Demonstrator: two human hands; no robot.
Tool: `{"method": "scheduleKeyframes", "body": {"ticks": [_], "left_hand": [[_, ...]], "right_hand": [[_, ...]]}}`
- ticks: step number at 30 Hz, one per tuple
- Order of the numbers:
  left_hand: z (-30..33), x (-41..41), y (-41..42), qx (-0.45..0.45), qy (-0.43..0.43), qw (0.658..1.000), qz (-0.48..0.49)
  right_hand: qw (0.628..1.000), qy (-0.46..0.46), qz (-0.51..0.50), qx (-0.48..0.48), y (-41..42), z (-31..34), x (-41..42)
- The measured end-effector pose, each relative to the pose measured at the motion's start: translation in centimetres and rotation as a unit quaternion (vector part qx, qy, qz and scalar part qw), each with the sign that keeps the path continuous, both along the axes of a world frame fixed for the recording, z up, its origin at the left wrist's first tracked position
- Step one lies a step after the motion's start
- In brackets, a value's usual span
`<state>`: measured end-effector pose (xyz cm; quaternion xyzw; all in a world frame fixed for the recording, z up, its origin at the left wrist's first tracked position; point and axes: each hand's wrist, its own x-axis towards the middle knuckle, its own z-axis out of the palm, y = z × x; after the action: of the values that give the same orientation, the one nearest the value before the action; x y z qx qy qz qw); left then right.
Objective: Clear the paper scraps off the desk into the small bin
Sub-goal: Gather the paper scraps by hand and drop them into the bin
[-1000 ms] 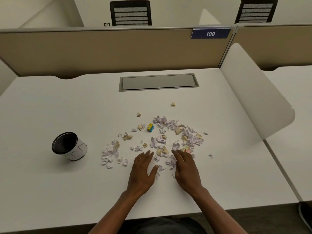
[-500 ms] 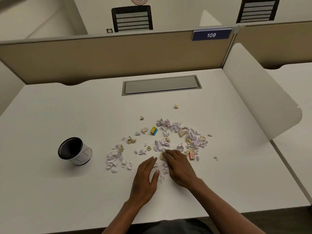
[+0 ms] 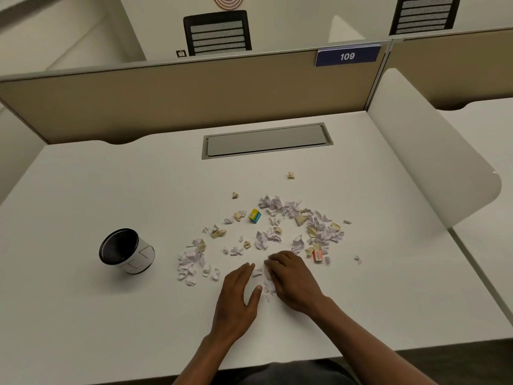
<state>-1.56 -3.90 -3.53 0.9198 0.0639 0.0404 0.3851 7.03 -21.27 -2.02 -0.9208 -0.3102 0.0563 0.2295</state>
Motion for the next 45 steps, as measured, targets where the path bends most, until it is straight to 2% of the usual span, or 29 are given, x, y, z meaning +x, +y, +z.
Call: {"method": "scheduleKeyframes", "body": {"ticks": [3,5,7,11,19,22,27,30,33,40,45], "left_hand": [[0.1,0.3,0.4,0.017,0.002,1.0,-0.018],[0.1,0.5,0.6,0.037,0.022,0.999,-0.031],[0.0,0.8,0.7,0.053,0.047,0.997,-0.039],[-0.2,1.5,0.7,0.037,0.075,0.996,-0.038],[1.0,2.8,-1.5,-0.047,0.082,0.994,-0.051],[1.0,3.2,-1.4,-0.017,0.094,0.994,-0.054],[2.3,6.4,-1.0,0.059,0.182,0.975,-0.117],[2.8,7.7,-2.0,0.061,0.199,0.968,-0.141],[2.9,7.3,-2.7,0.033,0.188,0.973,-0.132],[2.0,5.2,-2.7,-0.002,0.079,0.995,-0.066],[1.4,4.8,-3.2,-0.117,0.072,0.99,0.037]], "right_hand": [[0.995,-0.029,-0.055,0.082,-0.8,0.5,-0.7],[0.988,-0.044,-0.111,0.1,-2.0,0.9,-0.8],[0.99,-0.016,-0.134,0.051,-3.7,1.2,-0.9],[0.987,0.098,-0.103,-0.075,-5.3,0.9,-1.2],[0.984,0.134,-0.117,0.002,-3.2,0.8,-1.3],[0.983,0.121,-0.13,-0.038,-3.9,1.3,-1.0],[0.977,0.146,-0.123,-0.095,-3.3,1.8,0.4],[0.978,0.142,-0.115,-0.099,-2.8,1.9,0.9],[0.981,0.151,-0.101,-0.072,-1.8,1.9,0.8],[0.984,0.146,-0.105,-0.008,0.0,2.1,0.7],[0.976,0.162,-0.14,0.043,-0.5,1.8,0.8]]}}
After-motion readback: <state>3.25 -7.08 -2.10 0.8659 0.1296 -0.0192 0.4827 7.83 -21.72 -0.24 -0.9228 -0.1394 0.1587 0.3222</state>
